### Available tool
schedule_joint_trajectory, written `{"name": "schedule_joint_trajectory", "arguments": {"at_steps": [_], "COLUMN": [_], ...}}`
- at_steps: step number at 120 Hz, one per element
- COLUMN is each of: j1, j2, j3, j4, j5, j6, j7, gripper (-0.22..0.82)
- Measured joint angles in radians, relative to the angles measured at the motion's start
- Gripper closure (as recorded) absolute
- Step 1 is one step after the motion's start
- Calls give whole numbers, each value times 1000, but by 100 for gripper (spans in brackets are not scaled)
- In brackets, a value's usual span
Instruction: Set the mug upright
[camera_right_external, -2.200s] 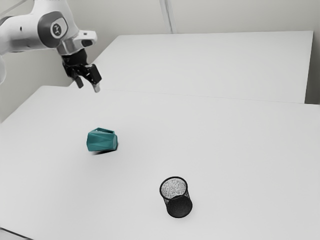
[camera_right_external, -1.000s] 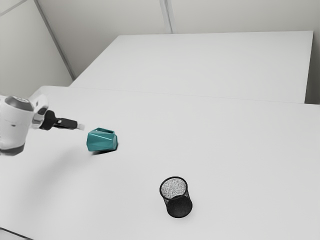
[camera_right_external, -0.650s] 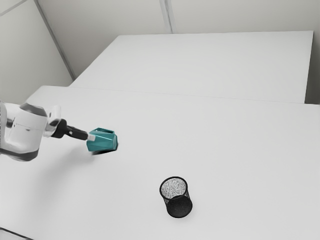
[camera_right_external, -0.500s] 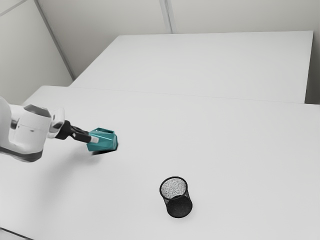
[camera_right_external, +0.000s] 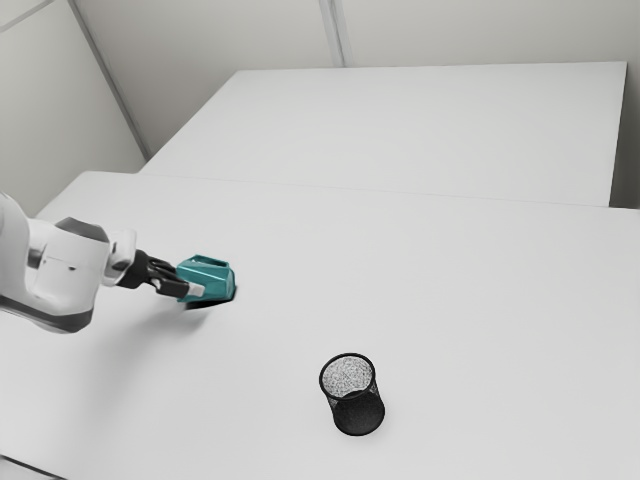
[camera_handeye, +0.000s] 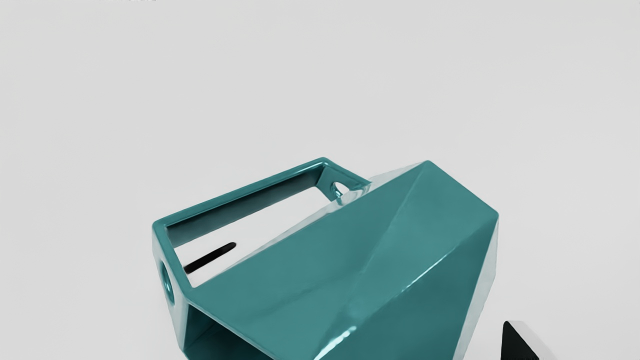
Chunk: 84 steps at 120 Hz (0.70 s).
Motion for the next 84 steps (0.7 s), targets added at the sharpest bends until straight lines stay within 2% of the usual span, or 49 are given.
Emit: {"name": "schedule_joint_trajectory", "arguments": {"at_steps": [38, 73, 84], "j1": [-22, -82, -83], "j2": [-4, -17, -26], "j3": [-3, -3, -3], "j4": [13, 19, 20], "j5": [-22, -43, -47], "j6": [9, 10, 9], "j7": [49, 73, 78], "gripper": [39, 43, 50]}}
